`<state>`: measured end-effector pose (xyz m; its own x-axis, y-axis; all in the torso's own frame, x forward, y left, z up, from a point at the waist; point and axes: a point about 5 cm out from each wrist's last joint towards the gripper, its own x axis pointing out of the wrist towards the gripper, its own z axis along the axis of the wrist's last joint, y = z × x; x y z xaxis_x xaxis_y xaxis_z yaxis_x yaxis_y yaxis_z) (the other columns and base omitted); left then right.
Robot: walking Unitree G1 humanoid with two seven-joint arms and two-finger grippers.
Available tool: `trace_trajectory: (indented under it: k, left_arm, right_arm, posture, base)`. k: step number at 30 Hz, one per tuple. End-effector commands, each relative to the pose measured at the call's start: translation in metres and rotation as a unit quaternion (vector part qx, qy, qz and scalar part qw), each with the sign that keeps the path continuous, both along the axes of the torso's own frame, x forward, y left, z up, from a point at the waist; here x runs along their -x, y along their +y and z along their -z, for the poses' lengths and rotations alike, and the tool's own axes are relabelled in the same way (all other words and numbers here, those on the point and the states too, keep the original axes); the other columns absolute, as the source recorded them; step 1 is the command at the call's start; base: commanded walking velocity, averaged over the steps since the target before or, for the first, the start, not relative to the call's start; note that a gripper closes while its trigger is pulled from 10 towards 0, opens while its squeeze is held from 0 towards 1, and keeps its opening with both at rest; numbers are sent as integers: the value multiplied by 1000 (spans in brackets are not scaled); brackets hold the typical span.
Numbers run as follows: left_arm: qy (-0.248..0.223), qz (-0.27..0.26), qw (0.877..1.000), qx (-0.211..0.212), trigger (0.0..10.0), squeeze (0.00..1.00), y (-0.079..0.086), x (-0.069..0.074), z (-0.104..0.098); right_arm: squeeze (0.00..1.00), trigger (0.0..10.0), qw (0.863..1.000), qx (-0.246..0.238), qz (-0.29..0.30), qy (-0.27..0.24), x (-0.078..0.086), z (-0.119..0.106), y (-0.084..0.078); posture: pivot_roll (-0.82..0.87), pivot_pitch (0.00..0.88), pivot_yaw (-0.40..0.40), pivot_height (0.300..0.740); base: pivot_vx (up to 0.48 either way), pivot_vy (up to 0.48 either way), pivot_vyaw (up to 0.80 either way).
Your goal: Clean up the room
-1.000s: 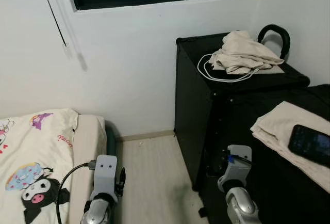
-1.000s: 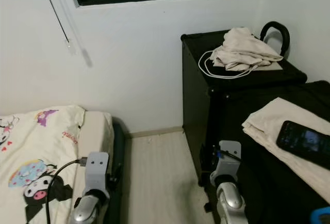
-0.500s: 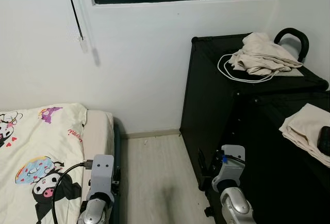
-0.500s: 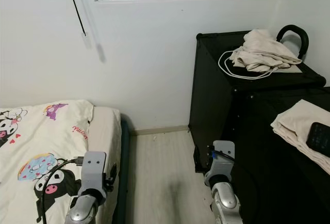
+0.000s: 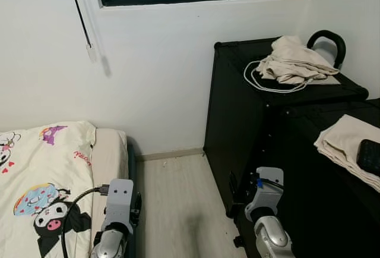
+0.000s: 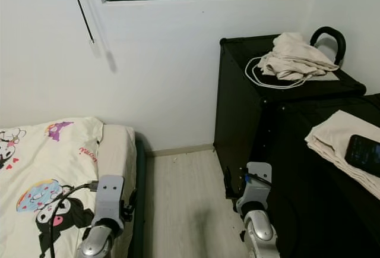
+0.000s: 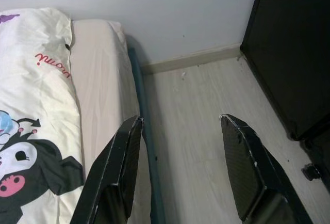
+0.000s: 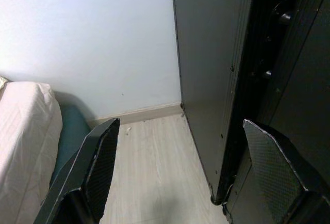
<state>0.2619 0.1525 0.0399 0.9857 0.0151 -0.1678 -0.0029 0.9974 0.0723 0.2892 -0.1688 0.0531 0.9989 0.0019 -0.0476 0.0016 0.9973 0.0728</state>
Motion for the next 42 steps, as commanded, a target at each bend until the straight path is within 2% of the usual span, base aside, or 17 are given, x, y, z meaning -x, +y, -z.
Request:
trace_trajectory:
  k: [1,7,42]
  left_arm:
    - [-1,5,1000,-2,10000,0,0,3,1]
    - [-5,7,1000,-1,10000,0,0,3,0]
    - [-17,14,1000,2,10000,0,1,4,-3]
  right_arm:
    - [0,10000,1000,-1,-3,12,3,5,1]
    - [0,10000,1000,-1,-4,12,2,5,1]
    - [0,10000,1000,-1,-5,12,2,5,3]
  posture:
    - [-31,110,10,740]
    - [-29,107,11,740]
    - [-18,102,14,740]
  base:
    - [0,0,0]
    - [0,0,0]
    - [425,0,0]
